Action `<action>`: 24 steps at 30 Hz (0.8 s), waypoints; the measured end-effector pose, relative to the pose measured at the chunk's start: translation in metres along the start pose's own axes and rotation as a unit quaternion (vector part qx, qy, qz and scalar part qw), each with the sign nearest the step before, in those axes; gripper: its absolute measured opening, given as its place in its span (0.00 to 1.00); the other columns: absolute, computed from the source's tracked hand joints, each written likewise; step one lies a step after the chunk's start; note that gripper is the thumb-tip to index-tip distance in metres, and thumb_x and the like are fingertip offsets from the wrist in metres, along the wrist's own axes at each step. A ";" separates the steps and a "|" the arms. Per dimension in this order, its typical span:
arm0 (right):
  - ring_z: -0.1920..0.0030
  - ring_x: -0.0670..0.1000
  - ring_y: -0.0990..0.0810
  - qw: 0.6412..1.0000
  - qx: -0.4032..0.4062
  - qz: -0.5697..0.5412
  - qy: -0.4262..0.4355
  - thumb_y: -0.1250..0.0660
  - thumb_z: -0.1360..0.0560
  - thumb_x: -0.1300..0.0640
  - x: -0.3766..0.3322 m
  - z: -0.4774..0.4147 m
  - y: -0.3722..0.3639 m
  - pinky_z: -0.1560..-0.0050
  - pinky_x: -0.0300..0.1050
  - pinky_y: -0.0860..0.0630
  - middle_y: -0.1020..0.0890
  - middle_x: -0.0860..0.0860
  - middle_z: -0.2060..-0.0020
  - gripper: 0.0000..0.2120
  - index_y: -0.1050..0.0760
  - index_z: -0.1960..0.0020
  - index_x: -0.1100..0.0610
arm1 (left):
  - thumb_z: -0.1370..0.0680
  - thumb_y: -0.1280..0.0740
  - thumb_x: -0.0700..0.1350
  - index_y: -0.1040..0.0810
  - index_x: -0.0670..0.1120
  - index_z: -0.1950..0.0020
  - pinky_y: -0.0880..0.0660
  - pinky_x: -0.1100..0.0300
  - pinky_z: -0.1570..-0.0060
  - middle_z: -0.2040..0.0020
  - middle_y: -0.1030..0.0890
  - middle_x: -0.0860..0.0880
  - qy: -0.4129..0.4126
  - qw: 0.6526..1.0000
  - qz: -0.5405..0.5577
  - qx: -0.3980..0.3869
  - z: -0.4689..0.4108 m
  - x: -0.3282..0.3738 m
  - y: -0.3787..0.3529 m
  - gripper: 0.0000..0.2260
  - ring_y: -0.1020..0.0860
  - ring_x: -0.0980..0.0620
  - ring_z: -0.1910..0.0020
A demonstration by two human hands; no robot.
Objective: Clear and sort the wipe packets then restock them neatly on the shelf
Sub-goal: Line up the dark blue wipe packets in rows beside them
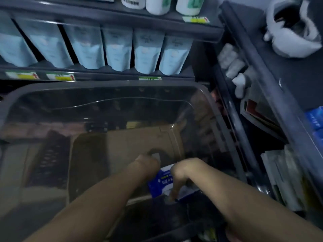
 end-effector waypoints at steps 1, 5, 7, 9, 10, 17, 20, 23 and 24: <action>0.51 0.56 0.24 1.000 -0.002 -0.016 -0.011 0.28 0.30 0.41 0.002 -0.008 -0.002 0.51 0.48 0.27 0.22 0.54 0.50 0.26 0.27 0.40 0.56 | 0.21 0.38 0.43 0.25 0.43 0.37 0.26 0.51 0.48 0.40 0.23 0.42 0.005 1.000 0.028 -0.001 -0.006 0.001 -0.004 0.13 0.23 0.44 0.43; 0.46 0.57 0.21 0.998 -0.007 -0.054 0.000 0.27 0.30 0.47 0.004 -0.026 -0.006 0.50 0.47 0.25 0.21 0.54 0.50 0.19 0.23 0.46 0.57 | 0.21 0.35 0.48 0.25 0.42 0.38 0.25 0.53 0.49 0.43 0.22 0.43 0.025 0.993 0.106 -0.040 -0.022 0.006 -0.016 0.15 0.22 0.45 0.45; 0.52 0.54 0.22 0.998 -0.054 -0.007 0.020 0.28 0.30 0.45 -0.002 -0.028 -0.011 0.52 0.48 0.25 0.22 0.52 0.55 0.14 0.24 0.56 0.55 | 0.22 0.34 0.48 0.24 0.41 0.39 0.25 0.53 0.48 0.44 0.21 0.43 0.029 0.988 0.136 -0.069 -0.023 0.002 -0.020 0.15 0.21 0.45 0.46; 0.57 0.51 0.23 0.997 -0.033 0.046 0.051 0.28 0.29 0.47 -0.010 -0.025 -0.008 0.55 0.46 0.26 0.22 0.51 0.57 0.11 0.24 0.59 0.54 | 0.22 0.34 0.49 0.22 0.40 0.41 0.25 0.54 0.49 0.45 0.20 0.42 0.042 0.983 0.167 -0.065 -0.018 -0.014 -0.014 0.15 0.21 0.44 0.46; 0.59 0.51 0.23 0.996 -0.007 0.066 0.066 0.28 0.28 0.48 -0.011 -0.023 -0.007 0.56 0.45 0.26 0.22 0.51 0.58 0.10 0.24 0.58 0.55 | 0.23 0.34 0.51 0.22 0.40 0.42 0.25 0.55 0.50 0.45 0.19 0.42 0.065 0.978 0.190 -0.046 -0.014 -0.029 -0.011 0.16 0.21 0.44 0.46; 0.52 0.55 0.23 0.955 0.257 -0.116 0.096 0.35 0.26 0.55 -0.006 -0.028 0.053 0.57 0.42 0.29 0.21 0.55 0.47 0.08 0.25 0.48 0.54 | 0.25 0.34 0.60 0.20 0.47 0.54 0.26 0.66 0.57 0.66 0.16 0.54 0.242 0.943 0.178 -0.142 0.035 -0.121 -0.020 0.16 0.20 0.58 0.63; 0.47 0.56 0.22 0.924 0.299 -0.214 0.103 0.33 0.28 0.56 -0.005 -0.041 0.065 0.58 0.40 0.32 0.21 0.55 0.46 0.07 0.29 0.52 0.53 | 0.24 0.34 0.56 0.23 0.49 0.40 0.26 0.57 0.51 0.42 0.20 0.50 0.243 0.966 0.071 0.046 0.035 -0.131 0.004 0.16 0.22 0.49 0.43; 0.47 0.54 0.22 0.924 0.289 -0.227 0.102 0.31 0.28 0.57 -0.004 -0.054 0.066 0.58 0.40 0.31 0.20 0.54 0.45 0.11 0.26 0.47 0.55 | 0.22 0.36 0.45 0.31 0.52 0.31 0.33 0.52 0.37 0.30 0.33 0.47 0.069 0.988 -0.014 0.136 0.024 -0.113 0.010 0.20 0.33 0.46 0.32; 0.47 0.54 0.21 0.925 0.287 -0.228 0.100 0.31 0.28 0.57 -0.004 -0.057 0.066 0.57 0.40 0.31 0.20 0.54 0.45 0.11 0.25 0.46 0.55 | 0.23 0.37 0.43 0.34 0.53 0.28 0.36 0.52 0.33 0.27 0.37 0.47 0.010 0.991 -0.034 0.128 0.021 -0.105 0.004 0.23 0.37 0.47 0.29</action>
Point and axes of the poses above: each hand's wrist, its own z-axis away from the middle knuckle, its own y-axis out of the back of the hand, x = y × z, the point moved 5 cm from there along -z, towards the middle knuckle
